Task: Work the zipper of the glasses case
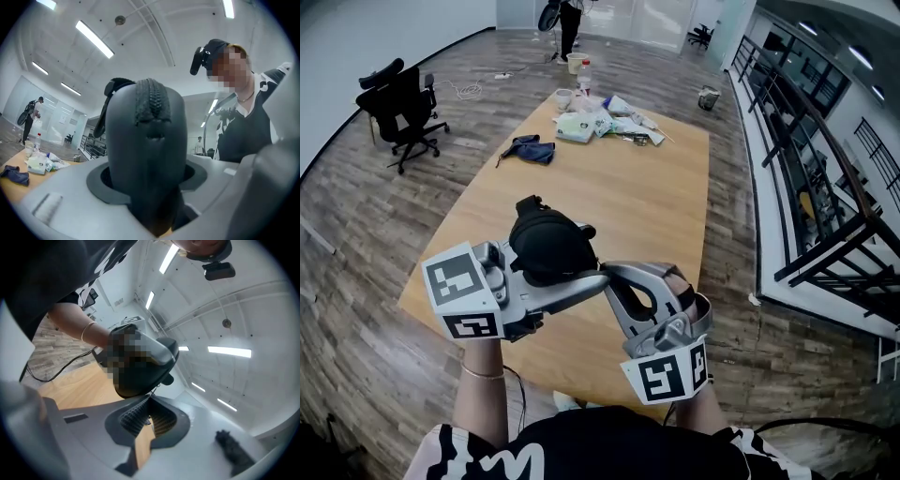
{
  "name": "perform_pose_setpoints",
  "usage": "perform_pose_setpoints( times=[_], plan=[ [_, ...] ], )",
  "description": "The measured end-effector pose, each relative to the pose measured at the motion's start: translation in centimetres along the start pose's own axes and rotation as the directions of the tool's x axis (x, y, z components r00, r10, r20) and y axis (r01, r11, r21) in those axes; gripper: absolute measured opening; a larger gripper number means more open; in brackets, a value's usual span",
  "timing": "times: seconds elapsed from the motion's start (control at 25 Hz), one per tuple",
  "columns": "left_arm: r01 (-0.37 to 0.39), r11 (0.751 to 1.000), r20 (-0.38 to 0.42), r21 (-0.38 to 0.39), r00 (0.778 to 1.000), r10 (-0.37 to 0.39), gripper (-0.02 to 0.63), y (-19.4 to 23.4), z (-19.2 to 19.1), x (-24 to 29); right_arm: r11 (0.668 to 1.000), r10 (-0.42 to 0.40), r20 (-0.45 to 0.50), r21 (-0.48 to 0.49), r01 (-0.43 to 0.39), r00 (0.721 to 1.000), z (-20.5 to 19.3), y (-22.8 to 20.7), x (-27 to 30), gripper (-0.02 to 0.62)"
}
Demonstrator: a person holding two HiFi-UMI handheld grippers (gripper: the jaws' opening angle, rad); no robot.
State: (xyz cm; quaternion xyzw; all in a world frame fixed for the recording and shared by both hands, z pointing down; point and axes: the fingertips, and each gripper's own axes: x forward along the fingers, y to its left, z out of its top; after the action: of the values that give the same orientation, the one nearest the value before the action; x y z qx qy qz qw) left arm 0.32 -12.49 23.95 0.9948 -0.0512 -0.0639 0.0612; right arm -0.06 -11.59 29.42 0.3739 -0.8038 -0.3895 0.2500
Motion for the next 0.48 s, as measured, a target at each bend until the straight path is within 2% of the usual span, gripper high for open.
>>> perform_pose_setpoints(
  times=[0.2, 0.48],
  plan=[
    [-0.038, 0.999, -0.007, -0.016, 0.999, 0.038, 0.259, 1.1, 0.3, 0.3, 0.999, 0.031, -0.021, 0.010, -0.031, 0.999, -0.8, 1.2, 0.7, 0.005],
    [-0.060, 0.998, -0.018, -0.032, 0.998, 0.059, 0.261, 1.6, 0.1, 0.8, 0.996, 0.057, -0.023, 0.074, -0.055, 0.998, -1.5, 2.2, 0.9, 0.005]
  ],
)
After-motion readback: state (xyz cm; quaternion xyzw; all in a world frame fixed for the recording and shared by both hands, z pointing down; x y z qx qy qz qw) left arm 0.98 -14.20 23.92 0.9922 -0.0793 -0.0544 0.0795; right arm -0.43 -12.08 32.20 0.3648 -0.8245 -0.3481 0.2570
